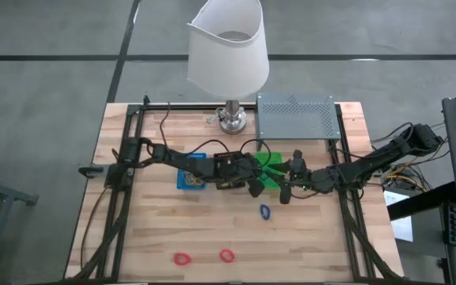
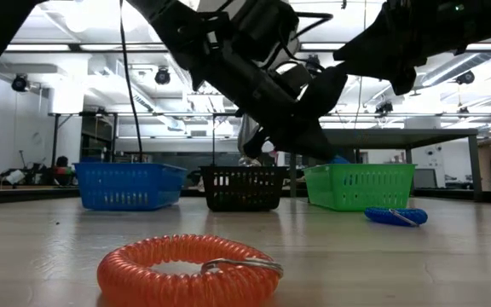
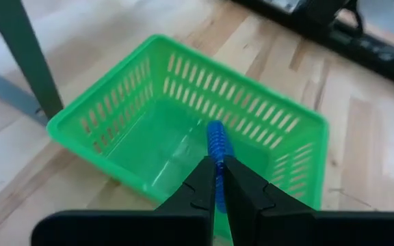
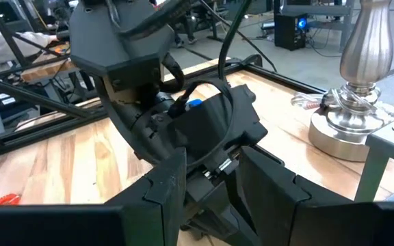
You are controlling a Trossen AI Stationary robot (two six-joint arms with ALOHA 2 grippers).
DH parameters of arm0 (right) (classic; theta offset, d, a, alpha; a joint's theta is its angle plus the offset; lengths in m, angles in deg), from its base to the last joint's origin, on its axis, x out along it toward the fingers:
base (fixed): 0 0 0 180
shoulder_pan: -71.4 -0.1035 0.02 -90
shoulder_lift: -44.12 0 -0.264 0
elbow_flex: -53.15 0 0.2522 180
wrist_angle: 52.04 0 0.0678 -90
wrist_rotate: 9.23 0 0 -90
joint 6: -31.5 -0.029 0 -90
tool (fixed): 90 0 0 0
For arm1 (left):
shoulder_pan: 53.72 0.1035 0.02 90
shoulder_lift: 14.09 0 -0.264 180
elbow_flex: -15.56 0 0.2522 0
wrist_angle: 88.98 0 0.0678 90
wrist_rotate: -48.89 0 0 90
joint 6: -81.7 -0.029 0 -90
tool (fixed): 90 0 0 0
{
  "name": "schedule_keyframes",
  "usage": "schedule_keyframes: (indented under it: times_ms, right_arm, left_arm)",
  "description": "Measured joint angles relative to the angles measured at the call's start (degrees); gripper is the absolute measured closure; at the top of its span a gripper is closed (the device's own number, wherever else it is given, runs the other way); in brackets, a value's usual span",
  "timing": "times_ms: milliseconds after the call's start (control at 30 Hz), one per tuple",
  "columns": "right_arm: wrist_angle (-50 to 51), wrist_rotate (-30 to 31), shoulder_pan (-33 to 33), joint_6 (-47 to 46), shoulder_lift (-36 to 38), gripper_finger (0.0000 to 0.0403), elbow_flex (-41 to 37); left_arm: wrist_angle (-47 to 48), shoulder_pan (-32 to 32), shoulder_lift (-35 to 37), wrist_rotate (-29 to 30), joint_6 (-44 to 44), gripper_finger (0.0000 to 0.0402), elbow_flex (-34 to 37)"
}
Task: Pick & Place Office Desk Supplies
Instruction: Put the blue spring keychain into the green bin, then put the orange spring keychain into the green bin
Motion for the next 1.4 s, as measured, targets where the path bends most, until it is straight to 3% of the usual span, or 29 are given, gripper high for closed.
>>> schedule_keyframes:
  times_ms: [467,967,1233,1400]
  right_arm:
    - [0.08,-0.01,0.02,0.01,0.0,0.0268,0.01]
    - [0.06,0.0,0.02,-0.01,0.0,0.0268,0.01]
    - [0.06,0.0,0.02,-0.01,0.0,0.0268,0.01]
    - [0.06,0.0,0.0,-0.01,0.0,0.0268,0.01]
  left_arm:
    - [3.32,0.28,0.0,-0.46,0.0,0.0372,-0.5]
    - [2.71,0.28,0.0,-1.51,-0.02,0.0245,-0.5]
    - [2.7,0.28,0.03,-1.49,-0.35,0.0234,-0.5]
    - [3.48,-0.65,1.3,-1.45,-5.04,0.0236,-0.46]
